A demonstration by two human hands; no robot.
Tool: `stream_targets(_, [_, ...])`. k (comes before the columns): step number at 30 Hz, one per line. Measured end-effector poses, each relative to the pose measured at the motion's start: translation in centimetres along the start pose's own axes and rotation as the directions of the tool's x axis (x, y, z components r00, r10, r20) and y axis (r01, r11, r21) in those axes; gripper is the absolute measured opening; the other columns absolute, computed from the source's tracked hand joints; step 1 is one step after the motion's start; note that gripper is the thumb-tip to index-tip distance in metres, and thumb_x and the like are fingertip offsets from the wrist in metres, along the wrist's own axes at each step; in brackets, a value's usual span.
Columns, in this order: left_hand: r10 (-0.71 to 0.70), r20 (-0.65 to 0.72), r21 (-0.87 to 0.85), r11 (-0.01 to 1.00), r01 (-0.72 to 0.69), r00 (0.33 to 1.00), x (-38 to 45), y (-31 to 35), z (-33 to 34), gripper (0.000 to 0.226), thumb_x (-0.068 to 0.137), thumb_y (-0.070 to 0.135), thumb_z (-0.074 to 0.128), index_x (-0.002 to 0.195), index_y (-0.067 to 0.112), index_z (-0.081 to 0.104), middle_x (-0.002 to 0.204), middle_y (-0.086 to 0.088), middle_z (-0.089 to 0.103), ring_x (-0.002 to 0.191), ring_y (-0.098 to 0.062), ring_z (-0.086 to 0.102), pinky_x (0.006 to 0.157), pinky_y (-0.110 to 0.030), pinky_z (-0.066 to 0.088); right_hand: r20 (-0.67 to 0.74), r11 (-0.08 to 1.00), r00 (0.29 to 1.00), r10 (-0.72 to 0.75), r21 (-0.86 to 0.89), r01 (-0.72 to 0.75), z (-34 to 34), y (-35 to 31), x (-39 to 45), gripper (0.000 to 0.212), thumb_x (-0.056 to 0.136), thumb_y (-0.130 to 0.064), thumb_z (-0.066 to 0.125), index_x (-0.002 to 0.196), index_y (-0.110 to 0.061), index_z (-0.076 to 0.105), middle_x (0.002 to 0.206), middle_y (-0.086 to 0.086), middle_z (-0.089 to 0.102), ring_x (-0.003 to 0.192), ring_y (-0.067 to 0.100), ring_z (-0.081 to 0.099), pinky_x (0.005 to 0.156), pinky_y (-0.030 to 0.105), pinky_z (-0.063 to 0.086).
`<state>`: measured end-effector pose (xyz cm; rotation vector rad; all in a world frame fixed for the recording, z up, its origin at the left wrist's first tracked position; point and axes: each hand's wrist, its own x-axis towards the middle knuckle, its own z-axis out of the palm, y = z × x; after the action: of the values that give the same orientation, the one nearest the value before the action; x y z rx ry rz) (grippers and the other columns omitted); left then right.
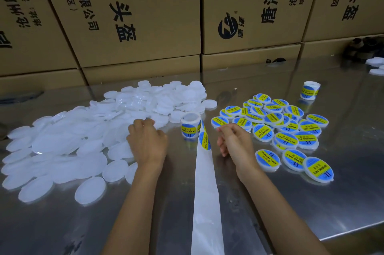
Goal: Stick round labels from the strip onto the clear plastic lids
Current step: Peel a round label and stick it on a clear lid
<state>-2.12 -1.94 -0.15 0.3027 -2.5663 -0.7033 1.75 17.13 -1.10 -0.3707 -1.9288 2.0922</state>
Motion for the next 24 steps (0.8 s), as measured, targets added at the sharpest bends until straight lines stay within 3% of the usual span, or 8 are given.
stream_targets(2, [-0.005,0.043,0.083,0.997,0.001,0.999,0.4,-1.0,0.1,0.035,0.093,0.010,0.057,0.126,0.001,0.062,0.134,-0.017,0.054,0.128,-0.034,0.041,0.102,-0.041,0.036,-0.022,0.990,0.995,-0.096,-0.103,0.093,0.3,0.4,-0.1,0.012,0.093,-0.016,0.056,0.084,-0.011,0.063,0.058,-0.007,0.058,0.049,0.006,0.048,0.050,0.020,0.039])
stream_targets(5, [-0.028,0.070,0.055,0.998,0.024,0.997,0.4,-1.6,0.3,0.022,0.089,0.007,0.061,0.108,-0.004,0.068,0.114,-0.022,0.063,0.116,-0.035,0.048,0.095,-0.043,0.042,0.016,0.933,0.960,-0.278,-0.234,0.274,0.6,0.9,-0.2,0.006,0.089,-0.015,0.063,0.085,-0.019,0.062,0.077,-0.009,0.062,0.067,-0.001,0.054,0.065,0.014,0.044])
stream_targets(7, [-0.043,0.050,0.005,0.999,0.043,0.998,0.3,-1.5,0.3,0.016,0.086,0.002,0.062,0.098,-0.004,0.070,0.098,-0.022,0.063,0.106,-0.037,0.053,0.088,-0.045,0.046,0.085,0.886,0.937,-0.338,-0.308,0.348,0.7,1.3,-0.3,0.011,0.087,-0.015,0.066,0.091,-0.023,0.058,0.092,-0.007,0.062,0.081,0.004,0.056,0.078,0.021,0.046])
stream_targets(11, [-0.040,0.020,-0.037,0.998,0.041,0.999,0.3,-1.1,0.1,0.009,0.084,0.001,0.063,0.088,0.001,0.071,0.068,0.003,0.036,0.096,-0.037,0.056,0.081,-0.044,0.047,0.204,0.808,0.923,-0.326,-0.446,0.384,0.8,2.1,-0.2,0.037,0.084,-0.024,0.073,0.114,-0.028,0.053,0.120,-0.009,0.055,0.112,0.011,0.053,0.097,0.031,0.045])
stream_targets(15, [-0.051,-0.057,-0.127,0.991,0.044,0.997,0.5,-0.9,0.0,0.013,0.091,0.013,0.061,0.098,0.003,0.065,0.080,-0.006,0.055,0.099,-0.034,0.055,0.078,-0.042,0.048,0.288,0.771,0.908,-0.304,-0.486,0.412,0.7,2.3,-0.3,0.055,0.082,-0.024,0.076,0.130,-0.020,0.050,0.127,-0.007,0.055,0.122,0.015,0.051,0.103,0.039,0.043])
stream_targets(17, [-0.051,-0.108,-0.220,0.975,0.026,0.993,0.6,-0.7,-0.2,0.013,0.094,0.018,0.058,0.101,0.007,0.057,0.087,-0.008,0.057,0.091,-0.031,0.055,0.070,-0.037,0.046,0.305,0.748,0.905,-0.297,-0.515,0.419,0.7,2.2,-0.4,0.057,0.082,-0.025,0.075,0.132,-0.019,0.048,0.126,-0.006,0.056,0.121,0.016,0.051,0.103,0.041,0.042])
stream_targets(21, [-0.139,-0.030,-0.472,0.875,0.109,0.990,0.8,0.1,-1.0,0.011,0.092,0.018,0.058,0.097,0.013,0.049,0.078,-0.002,0.055,0.075,-0.023,0.056,0.054,-0.030,0.038,0.315,0.741,0.905,-0.285,-0.527,0.417,0.7,2.2,-0.4,0.058,0.082,-0.023,0.076,0.132,-0.020,0.048,0.121,-0.011,0.056,0.122,0.016,0.051,0.105,0.041,0.041])
stream_targets(24, [-0.212,0.182,-0.716,0.640,0.278,0.960,0.9,0.9,-1.6,0.015,0.091,0.012,0.063,0.104,0.015,0.057,0.090,-0.002,0.063,0.086,-0.029,0.067,0.065,-0.032,0.054,0.307,0.753,0.904,-0.298,-0.507,0.420,0.8,2.2,-0.3,0.059,0.081,-0.019,0.077,0.132,-0.018,0.049,0.124,-0.011,0.055,0.125,0.017,0.052,0.106,0.040,0.042])
